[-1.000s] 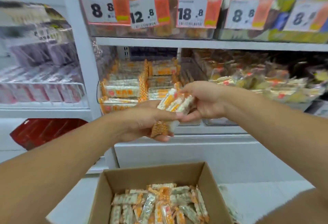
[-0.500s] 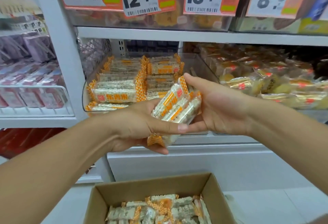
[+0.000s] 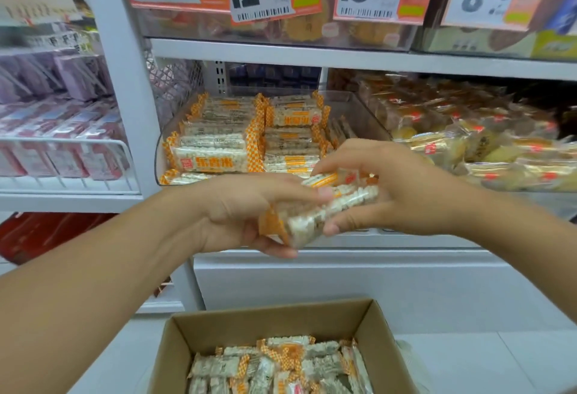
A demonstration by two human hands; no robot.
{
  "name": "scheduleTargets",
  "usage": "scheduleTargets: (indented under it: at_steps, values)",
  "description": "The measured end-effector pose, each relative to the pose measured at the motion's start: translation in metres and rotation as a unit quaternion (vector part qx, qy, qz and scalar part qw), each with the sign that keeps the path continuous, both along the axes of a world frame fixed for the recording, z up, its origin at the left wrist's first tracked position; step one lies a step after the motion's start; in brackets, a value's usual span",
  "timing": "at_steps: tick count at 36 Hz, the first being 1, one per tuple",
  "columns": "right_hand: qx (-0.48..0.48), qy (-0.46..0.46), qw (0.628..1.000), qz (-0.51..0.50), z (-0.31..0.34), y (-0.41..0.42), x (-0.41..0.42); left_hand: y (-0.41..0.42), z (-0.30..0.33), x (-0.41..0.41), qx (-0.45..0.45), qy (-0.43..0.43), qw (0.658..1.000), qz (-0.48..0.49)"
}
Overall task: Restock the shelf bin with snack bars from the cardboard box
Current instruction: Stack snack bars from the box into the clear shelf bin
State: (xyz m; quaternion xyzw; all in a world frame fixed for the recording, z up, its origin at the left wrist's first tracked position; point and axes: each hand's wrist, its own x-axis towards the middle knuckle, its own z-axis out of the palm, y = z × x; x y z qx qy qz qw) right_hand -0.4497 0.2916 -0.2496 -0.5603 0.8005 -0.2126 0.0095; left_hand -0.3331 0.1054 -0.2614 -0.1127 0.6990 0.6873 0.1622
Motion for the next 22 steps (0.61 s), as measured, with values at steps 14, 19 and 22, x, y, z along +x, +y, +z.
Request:
scheduleTargets:
  at_steps: [14, 19, 22]
  values:
    - [-0.027, 0.019, 0.997, -0.071, -0.003, -0.019, 0.003, 0.014, -0.009, -0.014, 0.084, 0.118, 0.951, 0.273]
    - [0.005, 0.064, 0.995, -0.070, 0.002, -0.030, -0.007, 0.001, 0.000, -0.014, 0.061, 0.140, 0.957, 0.245]
    - [-0.005, 0.107, 0.989, -0.104, 0.008, -0.040, -0.026, -0.027, 0.005, -0.007, -0.213, 0.243, 0.903, 0.285]
